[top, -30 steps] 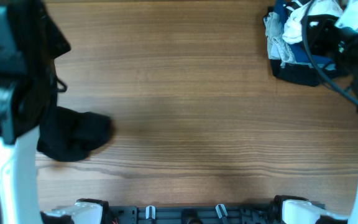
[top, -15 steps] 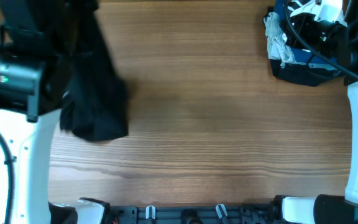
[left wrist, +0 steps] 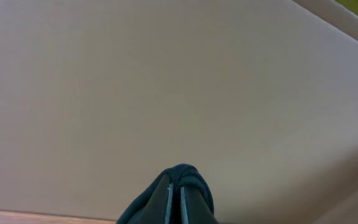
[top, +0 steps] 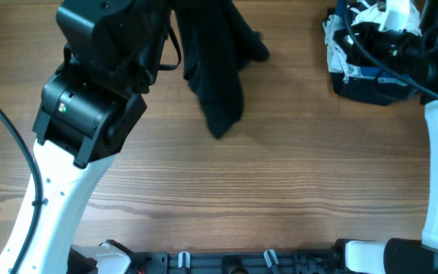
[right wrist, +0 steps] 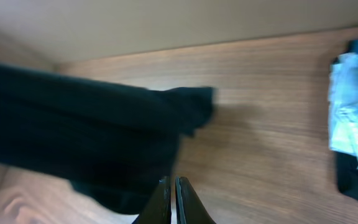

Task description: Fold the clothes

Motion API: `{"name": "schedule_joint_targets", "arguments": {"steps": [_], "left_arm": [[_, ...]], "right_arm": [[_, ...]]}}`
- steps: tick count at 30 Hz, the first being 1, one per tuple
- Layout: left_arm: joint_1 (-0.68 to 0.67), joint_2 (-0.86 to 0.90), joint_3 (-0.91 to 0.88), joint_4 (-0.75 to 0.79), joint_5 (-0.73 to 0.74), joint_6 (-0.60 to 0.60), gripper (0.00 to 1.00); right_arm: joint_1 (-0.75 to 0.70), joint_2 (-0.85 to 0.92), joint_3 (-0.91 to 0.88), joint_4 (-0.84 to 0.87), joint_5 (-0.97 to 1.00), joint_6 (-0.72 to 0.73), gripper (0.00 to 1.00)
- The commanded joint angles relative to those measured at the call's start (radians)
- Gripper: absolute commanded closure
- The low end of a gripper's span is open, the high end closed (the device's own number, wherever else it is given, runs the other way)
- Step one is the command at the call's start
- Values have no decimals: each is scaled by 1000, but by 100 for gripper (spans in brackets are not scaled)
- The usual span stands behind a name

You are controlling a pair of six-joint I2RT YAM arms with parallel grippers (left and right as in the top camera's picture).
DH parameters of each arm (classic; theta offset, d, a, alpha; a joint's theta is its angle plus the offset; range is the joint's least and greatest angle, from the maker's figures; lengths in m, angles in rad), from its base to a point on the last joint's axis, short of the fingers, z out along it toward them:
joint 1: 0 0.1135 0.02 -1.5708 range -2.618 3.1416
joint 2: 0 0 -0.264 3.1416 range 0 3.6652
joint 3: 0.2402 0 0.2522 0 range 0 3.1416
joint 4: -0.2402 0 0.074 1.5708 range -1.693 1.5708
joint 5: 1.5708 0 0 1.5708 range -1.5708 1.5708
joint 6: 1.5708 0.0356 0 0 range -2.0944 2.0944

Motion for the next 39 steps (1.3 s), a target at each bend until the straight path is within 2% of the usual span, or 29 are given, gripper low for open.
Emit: {"name": "schedule_joint_targets", "arguments": {"steps": [1, 4, 5, 8, 13, 16, 18, 24, 30, 35, 39], "left_arm": [[18, -3, 14, 29, -55, 36, 96], [19, -2, 14, 33, -90, 43, 96], [19, -2, 14, 32, -104, 43, 96], [19, -2, 14, 27, -110, 43, 96], [19, -2, 14, 26, -111, 43, 96], [19, -2, 14, 25, -111, 43, 96], [19, -2, 14, 25, -111, 43, 96], [19, -2, 14, 25, -111, 43, 96], [19, -3, 14, 20, -110, 43, 96], [19, -3, 14, 0, -110, 43, 96], [19, -3, 14, -16, -111, 43, 96]], "right_arm": [[51, -2, -74, 7, -78, -49, 96], [113, -2, -145, 51, -137, -79, 91], [153, -2, -180, 81, -163, -96, 82], [239, -2, -242, 137, -164, -109, 67], [409, -2, -361, 267, -164, -115, 49], [496, -2, -417, 348, -164, -108, 43], [562, -2, -462, 440, -158, -91, 32], [686, 8, -540, 653, -37, -10, 29], [829, 66, -553, 790, 295, 26, 27], [861, 167, -553, 913, 455, 71, 22], [861, 246, -553, 979, 570, 138, 25]]}}
